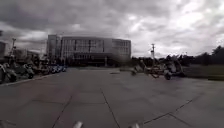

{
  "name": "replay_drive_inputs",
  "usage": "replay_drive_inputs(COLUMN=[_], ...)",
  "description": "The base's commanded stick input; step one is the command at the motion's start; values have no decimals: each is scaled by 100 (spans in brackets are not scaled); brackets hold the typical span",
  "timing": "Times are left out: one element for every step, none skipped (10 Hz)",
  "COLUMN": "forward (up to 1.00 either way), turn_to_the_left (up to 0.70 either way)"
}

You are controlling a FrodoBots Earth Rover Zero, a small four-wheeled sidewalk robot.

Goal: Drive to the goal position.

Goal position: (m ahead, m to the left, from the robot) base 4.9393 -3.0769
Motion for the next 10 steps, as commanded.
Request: replay_drive_inputs(forward=[70, 70, 70, 70, 70, 70, 70, 70, 70, 70], turn_to_the_left=[35, 34, 10, 0, 0, 0, 0, 0, 0, 0])
